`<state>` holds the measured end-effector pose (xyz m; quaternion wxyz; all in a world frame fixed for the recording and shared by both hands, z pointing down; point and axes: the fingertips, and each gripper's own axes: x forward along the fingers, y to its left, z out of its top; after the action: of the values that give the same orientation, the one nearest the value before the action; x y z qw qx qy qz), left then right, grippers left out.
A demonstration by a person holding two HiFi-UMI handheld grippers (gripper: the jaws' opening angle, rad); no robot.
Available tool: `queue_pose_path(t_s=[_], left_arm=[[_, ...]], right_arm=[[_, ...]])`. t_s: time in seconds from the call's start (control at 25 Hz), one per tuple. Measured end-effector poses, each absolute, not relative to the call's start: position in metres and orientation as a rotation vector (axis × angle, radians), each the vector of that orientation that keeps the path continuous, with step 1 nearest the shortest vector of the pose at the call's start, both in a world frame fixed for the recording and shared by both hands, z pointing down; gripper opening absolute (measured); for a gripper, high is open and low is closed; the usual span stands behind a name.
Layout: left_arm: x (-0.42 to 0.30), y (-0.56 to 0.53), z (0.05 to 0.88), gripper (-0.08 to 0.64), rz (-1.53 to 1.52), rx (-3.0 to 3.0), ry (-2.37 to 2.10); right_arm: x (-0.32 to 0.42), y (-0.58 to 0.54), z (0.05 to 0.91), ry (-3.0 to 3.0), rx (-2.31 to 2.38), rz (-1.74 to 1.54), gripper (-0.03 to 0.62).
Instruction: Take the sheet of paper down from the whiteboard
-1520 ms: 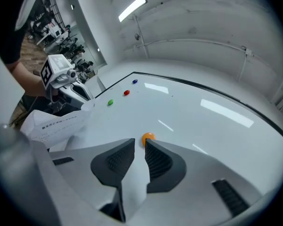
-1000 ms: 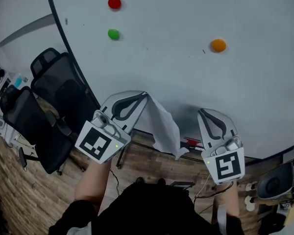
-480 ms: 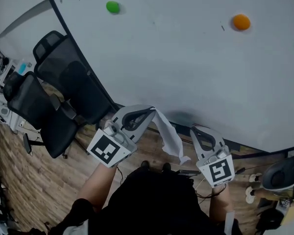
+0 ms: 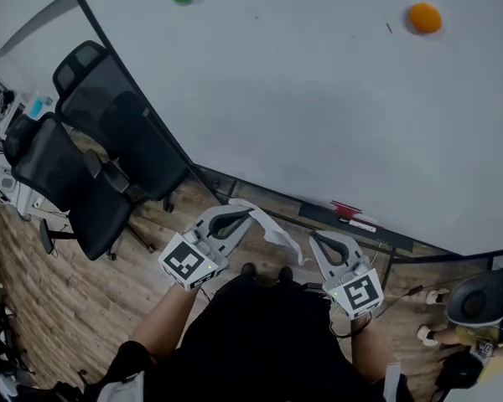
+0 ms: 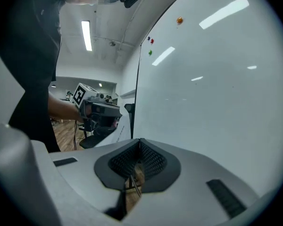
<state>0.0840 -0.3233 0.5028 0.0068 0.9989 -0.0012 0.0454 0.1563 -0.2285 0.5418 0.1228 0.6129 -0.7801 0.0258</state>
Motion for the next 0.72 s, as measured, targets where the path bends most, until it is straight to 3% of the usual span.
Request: queue_pose_path(t_s=[0.72], left_arm=[[0.080, -0.288, 0.599, 0.010, 0.151, 2.986, 0.115]], right_arm=[[0.155, -0.215, 0.621, -2.343, 1.780, 0.230, 0.018]])
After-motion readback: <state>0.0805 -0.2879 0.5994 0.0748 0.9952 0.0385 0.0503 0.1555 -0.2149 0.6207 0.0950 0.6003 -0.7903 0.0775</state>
